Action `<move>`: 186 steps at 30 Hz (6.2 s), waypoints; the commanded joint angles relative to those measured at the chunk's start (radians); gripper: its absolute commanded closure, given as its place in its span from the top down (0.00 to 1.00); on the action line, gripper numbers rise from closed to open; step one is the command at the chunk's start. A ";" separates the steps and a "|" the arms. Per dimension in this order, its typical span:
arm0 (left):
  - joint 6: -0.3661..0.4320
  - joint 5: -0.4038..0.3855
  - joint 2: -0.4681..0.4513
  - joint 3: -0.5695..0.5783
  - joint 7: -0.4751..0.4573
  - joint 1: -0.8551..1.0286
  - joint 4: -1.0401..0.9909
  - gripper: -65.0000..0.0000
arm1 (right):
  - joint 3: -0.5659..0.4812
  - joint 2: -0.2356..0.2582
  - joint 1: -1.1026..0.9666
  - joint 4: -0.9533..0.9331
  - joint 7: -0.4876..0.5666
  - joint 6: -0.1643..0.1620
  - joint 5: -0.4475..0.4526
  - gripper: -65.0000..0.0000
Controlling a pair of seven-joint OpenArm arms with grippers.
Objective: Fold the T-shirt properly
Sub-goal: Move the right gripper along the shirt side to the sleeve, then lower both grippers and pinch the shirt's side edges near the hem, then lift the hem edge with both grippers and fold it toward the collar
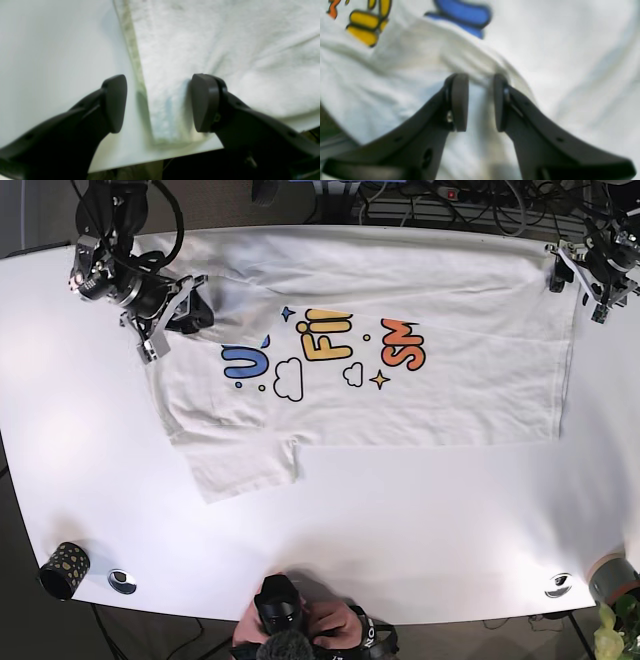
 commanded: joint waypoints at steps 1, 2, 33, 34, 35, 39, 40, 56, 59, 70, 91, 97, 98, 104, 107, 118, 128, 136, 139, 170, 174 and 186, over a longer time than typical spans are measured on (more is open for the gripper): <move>-0.001 -0.004 -0.017 -0.009 -0.010 0.004 0.011 0.58 | 0.006 0.025 0.039 -0.003 0.014 0.008 0.020 0.24; -0.001 -0.004 -0.017 -0.009 -0.010 0.004 0.011 0.58 | 0.006 0.030 0.059 -0.015 0.014 0.008 0.020 0.24; -0.001 -0.308 -0.015 -0.219 -0.005 -0.129 0.023 0.76 | 0.055 0.099 0.268 -0.040 0.013 -0.097 0.020 0.70; -0.001 -0.308 -0.015 -0.216 -0.005 -0.138 0.023 0.76 | 0.055 0.099 0.293 -0.070 0.013 -0.097 0.020 0.70; -0.001 -0.308 -0.015 -0.215 -0.005 -0.145 0.023 0.76 | 0.055 0.099 0.316 -0.098 0.013 -0.100 0.020 0.70; -0.001 -0.305 -0.015 -0.215 -0.005 -0.195 0.018 0.76 | 0.055 0.105 0.417 -0.235 0.016 -0.105 -0.001 0.70; -0.001 -0.305 -0.015 -0.215 -0.005 -0.201 0.017 0.76 | 0.054 0.106 0.435 -0.256 0.017 -0.101 -0.017 0.70; 0.055 -0.285 -0.017 -0.172 -0.005 -0.264 0.009 0.76 | 0.054 0.065 0.667 -0.672 0.203 -0.066 -0.297 0.70; 0.084 -0.227 -0.017 -0.141 -0.005 -0.270 0.011 0.76 | 0.054 0.059 0.672 -0.690 0.215 -0.032 -0.302 0.70; 0.093 -0.116 -0.014 -0.084 -0.005 -0.421 -0.074 0.76 | 0.054 0.019 0.672 -0.785 0.289 -0.031 -0.305 0.70; 0.093 0.086 -0.015 0.077 -0.011 -0.904 -0.709 0.83 | 0.052 0.017 0.685 -0.799 0.312 -0.022 -0.303 0.13; 0.093 0.086 -0.015 0.152 -0.011 -0.990 -0.824 0.83 | 0.052 -0.003 0.685 -0.799 0.310 -0.022 -0.303 0.13; 0.093 0.086 -0.015 0.163 -0.011 -0.999 -0.836 0.83 | 0.052 -0.006 0.685 -0.799 0.310 -0.022 -0.303 0.13; 0.093 0.086 -0.015 0.238 -0.011 -1.019 -0.865 0.82 | 0.052 -0.010 0.685 -0.798 0.310 -0.022 -0.303 0.13; 0.089 0.086 -0.015 0.244 -0.011 -1.019 -0.865 0.80 | 0.052 -0.015 0.685 -0.798 0.310 -0.022 -0.303 0.13; 0.086 0.085 -0.014 0.244 -0.011 -1.015 -0.870 0.35 | -0.009 -0.030 0.684 -0.738 0.310 -0.026 -0.303 0.13; 0.086 0.082 -0.014 0.244 -0.013 -1.016 -0.851 0.00 | -0.068 -0.022 0.687 -0.735 0.313 -0.031 -0.299 0.13; 0.086 0.082 -0.007 0.190 -0.007 -0.939 -0.620 0.00 | -0.068 -0.009 0.662 -0.580 0.270 -0.031 -0.303 0.13; 0.086 0.082 0.022 0.154 -0.005 -0.906 -0.535 0.00 | -0.068 0.007 0.658 -0.517 0.231 -0.031 -0.302 0.13; 0.086 0.083 0.034 0.143 -0.004 -0.786 -0.364 0.00 | -0.074 0.013 0.715 -0.809 0.367 -0.032 -0.305 0.79; 0.086 0.083 0.034 0.143 -0.004 -0.786 -0.364 0.00 | -0.074 0.005 0.716 -0.830 0.390 -0.032 -0.305 0.67; 0.086 0.083 0.034 0.143 -0.004 -0.766 -0.364 0.00 | -0.075 -0.015 0.733 -0.827 0.393 -0.032 -0.305 0.00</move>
